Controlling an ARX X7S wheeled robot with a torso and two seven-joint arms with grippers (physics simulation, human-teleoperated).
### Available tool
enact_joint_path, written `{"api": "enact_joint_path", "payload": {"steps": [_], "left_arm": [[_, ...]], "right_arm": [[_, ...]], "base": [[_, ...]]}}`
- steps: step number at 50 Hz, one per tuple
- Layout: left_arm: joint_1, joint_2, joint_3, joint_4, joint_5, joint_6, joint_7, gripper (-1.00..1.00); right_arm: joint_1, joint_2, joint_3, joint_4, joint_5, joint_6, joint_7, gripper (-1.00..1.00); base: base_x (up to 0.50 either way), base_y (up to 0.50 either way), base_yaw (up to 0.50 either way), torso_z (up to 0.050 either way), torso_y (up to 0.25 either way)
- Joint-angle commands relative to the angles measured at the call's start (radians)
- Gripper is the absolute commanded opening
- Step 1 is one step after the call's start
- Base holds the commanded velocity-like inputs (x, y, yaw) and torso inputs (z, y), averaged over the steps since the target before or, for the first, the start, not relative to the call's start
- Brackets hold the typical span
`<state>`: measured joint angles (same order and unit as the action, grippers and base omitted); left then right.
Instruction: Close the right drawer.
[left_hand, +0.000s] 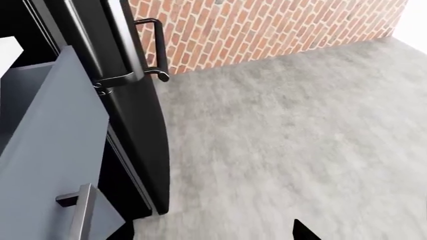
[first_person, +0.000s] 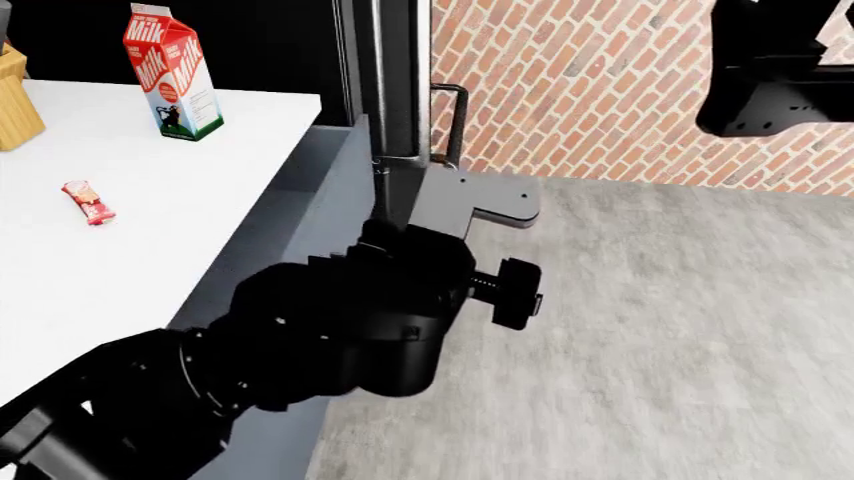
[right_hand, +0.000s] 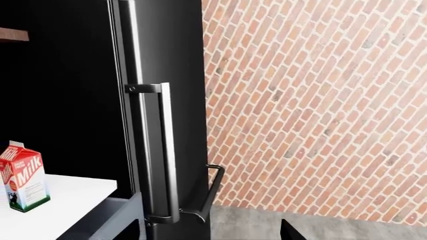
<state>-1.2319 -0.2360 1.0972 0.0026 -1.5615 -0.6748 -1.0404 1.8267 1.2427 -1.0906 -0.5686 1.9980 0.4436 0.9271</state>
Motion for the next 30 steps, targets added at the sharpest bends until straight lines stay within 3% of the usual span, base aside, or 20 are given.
{"api": "enact_joint_path", "payload": {"steps": [1,30], "left_arm": [[0.041,0.021,0.032,-0.072,0.053,0.029,0.059,1.00],[0.112,0.051,0.077,-0.277,0.159,0.116,0.188,1.00]], "right_arm": [[-0.010,-0.008,0.001,-0.001,-0.005,-0.003,-0.003,1.00],[-0.020,-0.032,0.007,-0.005,-0.006,-0.001,0.002,1.00]], "base": [[0.00,0.00,0.00,0.000,0.000],[0.00,0.00,0.00,0.000,0.000]]}}
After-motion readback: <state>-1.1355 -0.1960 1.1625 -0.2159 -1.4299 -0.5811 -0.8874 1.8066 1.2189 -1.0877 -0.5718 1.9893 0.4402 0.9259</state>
